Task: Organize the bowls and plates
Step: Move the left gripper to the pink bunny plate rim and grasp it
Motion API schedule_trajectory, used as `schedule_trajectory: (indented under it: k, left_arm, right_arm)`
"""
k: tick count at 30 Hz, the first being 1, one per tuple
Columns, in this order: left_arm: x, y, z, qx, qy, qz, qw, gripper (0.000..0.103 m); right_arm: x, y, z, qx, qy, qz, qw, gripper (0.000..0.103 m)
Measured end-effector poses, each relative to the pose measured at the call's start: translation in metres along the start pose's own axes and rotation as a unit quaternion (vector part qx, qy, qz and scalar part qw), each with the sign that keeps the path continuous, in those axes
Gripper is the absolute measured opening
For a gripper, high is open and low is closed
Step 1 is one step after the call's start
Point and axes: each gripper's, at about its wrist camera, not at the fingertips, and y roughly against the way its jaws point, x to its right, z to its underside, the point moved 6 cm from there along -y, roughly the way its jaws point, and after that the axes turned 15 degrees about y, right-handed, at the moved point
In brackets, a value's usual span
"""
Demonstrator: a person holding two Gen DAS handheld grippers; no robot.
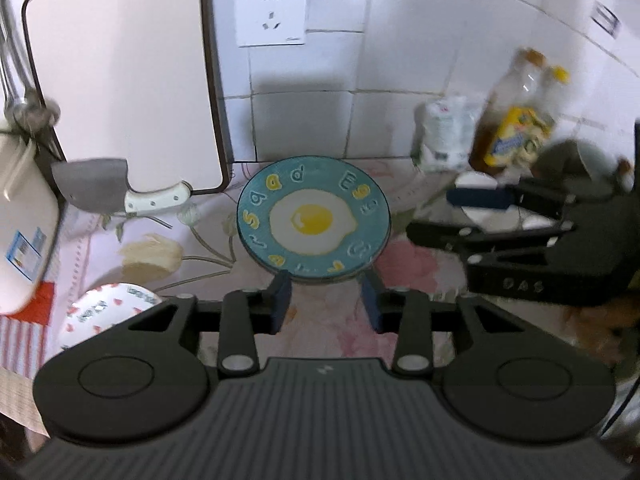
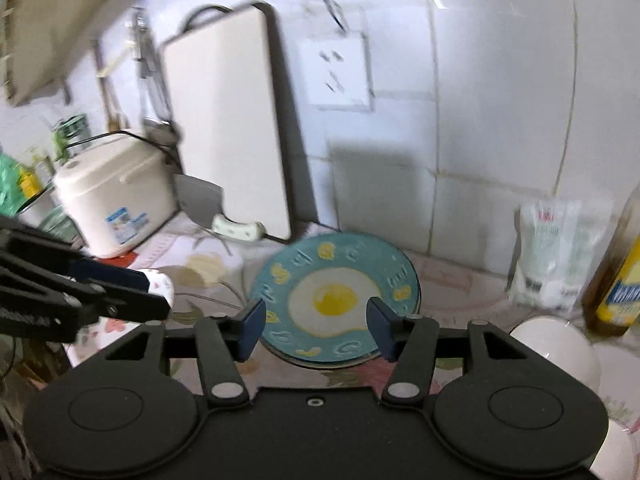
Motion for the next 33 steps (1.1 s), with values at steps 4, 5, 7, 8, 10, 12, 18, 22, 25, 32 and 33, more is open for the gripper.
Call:
schedule_trajectory:
  k: [4,5,7,8,10,12,18,22,25,32,33]
  left_arm:
    - [-0.004,0.026,0.011,0.002,-0.016,0.000,0.9999,0.043]
    - [-0.007,0.032,0.013,0.004,-0.015,0.001,0.9999,0.045]
    - [-0.013,0.044,0.019,0.006,-0.011,0.005,0.9999,0.052]
    - [-0.016,0.049,0.021,0.007,-0.009,0.007,0.9999,0.053]
    - [-0.023,0.058,0.026,0.009,-0.007,0.005,0.9999,0.059]
    - [-0.030,0.067,0.032,0.010,-0.006,0.004,0.9999,0.063]
    - [-0.047,0.088,0.052,0.007,-0.016,0.020,0.9996,0.074]
    - [-0.058,0.094,0.063,0.012,-0.017,0.014,0.9997,0.078]
    - [-0.070,0.096,0.069,0.016,-0.009,0.004,0.9998,0.080]
    - [-0.108,0.088,0.077,0.026,0.038,-0.015,0.9988,0.080]
    - [-0.115,0.085,0.077,0.028,0.048,-0.020,0.9982,0.080]
  right_arm:
    - [-0.018,0.033,-0.008,0.018,0.015,0.007,1.000,0.072]
    - [-0.022,0.039,-0.009,0.022,0.019,0.008,1.000,0.073]
    - [-0.032,0.054,-0.009,0.027,0.028,0.012,0.999,0.073]
    - [-0.036,0.058,-0.010,0.029,0.031,0.012,0.999,0.073]
    - [-0.047,0.069,-0.008,0.033,0.032,0.014,0.999,0.075]
    - [-0.057,0.076,-0.007,0.040,0.035,0.012,0.999,0.086]
    - [-0.093,0.090,-0.005,0.050,0.065,0.006,0.997,0.091]
    - [-0.111,0.090,-0.004,0.058,0.059,-0.006,0.997,0.092]
    - [-0.120,0.086,-0.003,0.070,0.054,-0.006,0.996,0.096]
    - [-0.129,0.053,0.001,0.061,0.008,-0.059,0.996,0.096]
    - [-0.131,0.049,0.002,0.062,0.005,-0.065,0.996,0.096]
